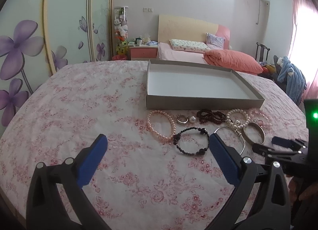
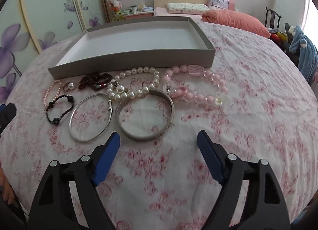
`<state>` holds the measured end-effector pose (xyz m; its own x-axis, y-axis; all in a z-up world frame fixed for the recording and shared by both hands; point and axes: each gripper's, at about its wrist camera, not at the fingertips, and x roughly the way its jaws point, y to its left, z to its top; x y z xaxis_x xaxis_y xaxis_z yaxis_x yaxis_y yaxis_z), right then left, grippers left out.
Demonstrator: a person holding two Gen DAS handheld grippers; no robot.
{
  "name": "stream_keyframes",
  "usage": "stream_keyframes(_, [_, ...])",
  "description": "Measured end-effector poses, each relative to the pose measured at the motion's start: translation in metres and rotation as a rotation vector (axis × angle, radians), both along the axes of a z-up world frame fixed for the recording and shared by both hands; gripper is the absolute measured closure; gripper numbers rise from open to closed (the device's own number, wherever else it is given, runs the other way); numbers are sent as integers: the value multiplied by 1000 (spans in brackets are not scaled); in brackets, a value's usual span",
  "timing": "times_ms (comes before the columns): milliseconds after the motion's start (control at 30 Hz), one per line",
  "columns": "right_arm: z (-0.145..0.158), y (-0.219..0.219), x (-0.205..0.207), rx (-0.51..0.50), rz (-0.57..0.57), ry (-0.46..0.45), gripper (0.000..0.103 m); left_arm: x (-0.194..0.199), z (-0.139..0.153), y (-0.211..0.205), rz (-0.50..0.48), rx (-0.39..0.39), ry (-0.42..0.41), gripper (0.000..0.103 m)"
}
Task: Organize jewelry
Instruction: 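Move the left tool to the black beaded bracelet while the right tool approaches the silver cuff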
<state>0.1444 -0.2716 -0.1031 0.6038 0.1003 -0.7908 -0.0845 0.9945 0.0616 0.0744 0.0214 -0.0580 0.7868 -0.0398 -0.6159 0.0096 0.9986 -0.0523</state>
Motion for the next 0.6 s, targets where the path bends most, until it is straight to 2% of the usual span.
stream_keyframes(333, [3,24,8,-39,27,5,27,15,-7,-1,-26,2,55,4])
stream_keyframes(367, [2,22,8,-38,28,-1,29,17,-8,-1,-28,2,60,4])
stream_keyframes(400, [2,23,4,-34,37,-13,36,20,-8,-1,-30,3,68,4])
stream_keyframes(500, [3,22,8,-31,50,-24,36,28,-10,-1,-32,3,95,4])
stream_keyframes(600, [4,19,4,-25,62,-25,37,38,-14,1,-33,-19,131,11])
